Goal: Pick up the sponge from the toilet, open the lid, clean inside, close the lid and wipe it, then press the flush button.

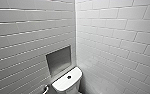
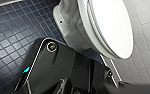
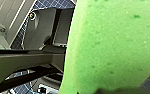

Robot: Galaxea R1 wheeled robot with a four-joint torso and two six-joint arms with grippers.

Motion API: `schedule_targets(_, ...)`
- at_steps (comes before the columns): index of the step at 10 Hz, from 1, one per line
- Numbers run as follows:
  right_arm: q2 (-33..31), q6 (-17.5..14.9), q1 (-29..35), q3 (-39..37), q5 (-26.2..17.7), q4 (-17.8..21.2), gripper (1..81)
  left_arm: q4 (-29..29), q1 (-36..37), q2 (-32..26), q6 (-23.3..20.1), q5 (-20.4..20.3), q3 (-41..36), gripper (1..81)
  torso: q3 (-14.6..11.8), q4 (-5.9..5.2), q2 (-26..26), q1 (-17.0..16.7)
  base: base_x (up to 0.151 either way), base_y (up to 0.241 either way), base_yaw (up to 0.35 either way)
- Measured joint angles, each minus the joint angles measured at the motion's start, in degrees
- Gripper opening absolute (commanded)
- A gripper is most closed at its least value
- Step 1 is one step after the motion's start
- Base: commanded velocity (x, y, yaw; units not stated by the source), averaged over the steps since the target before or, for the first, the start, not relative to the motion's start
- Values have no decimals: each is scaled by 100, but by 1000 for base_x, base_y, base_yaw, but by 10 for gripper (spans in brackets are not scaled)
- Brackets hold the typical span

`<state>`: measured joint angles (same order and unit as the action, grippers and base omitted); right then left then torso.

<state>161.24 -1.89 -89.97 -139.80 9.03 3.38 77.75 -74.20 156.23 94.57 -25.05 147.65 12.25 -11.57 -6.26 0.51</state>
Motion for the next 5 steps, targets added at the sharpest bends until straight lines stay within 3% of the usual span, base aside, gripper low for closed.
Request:
schedule_targets(2,6,0,2,-20,-2,0,10,254,-658,7,38,-83,234,811,0,0,0,-2,0,0,0)
schedule_targets(4,4,0,0,-22,-5,1,10,542,-834,-76,121,-207,286,811,0,-2,0,-4,0,0,0)
schedule_targets(5,4,2,0,-28,-6,1,10,485,-739,-78,118,57,304,811,0,0,0,-4,0,0,0)
